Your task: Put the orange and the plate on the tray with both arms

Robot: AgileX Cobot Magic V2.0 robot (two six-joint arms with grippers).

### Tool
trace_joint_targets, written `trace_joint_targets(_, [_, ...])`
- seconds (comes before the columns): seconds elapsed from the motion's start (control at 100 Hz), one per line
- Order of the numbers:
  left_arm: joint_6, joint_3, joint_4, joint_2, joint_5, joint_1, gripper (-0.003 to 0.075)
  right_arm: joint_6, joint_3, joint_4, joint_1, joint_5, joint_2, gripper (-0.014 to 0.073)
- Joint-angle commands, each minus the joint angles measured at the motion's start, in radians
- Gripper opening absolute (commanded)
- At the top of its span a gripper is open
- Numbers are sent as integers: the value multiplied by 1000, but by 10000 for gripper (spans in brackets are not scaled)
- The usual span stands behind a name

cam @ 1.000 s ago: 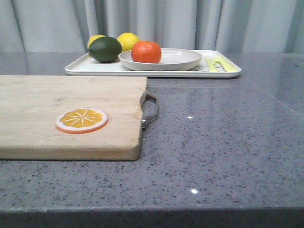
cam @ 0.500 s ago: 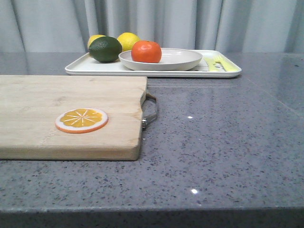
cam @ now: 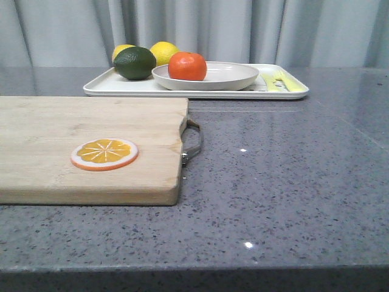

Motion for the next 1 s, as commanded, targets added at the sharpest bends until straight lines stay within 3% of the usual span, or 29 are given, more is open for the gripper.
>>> trace_joint_targets(0.0, [-9,8,-10,-33,-70,3,-20,-9,-23,11,-2,-77,7,-75])
trace_joint_targets(0.48, [-9,8,-10,-33,-70,3,-20,-9,-22,9,-2,-100,9,-75])
trace_joint_targets(0.69, [-9,8,-10,-33,-70,3,-20,-9,25,-88,-23,-239,-2,-75])
trace_joint_targets(0.99, [-9,8,-10,-33,-70,3,-20,-9,260,-146,-120,-540,-137,-75])
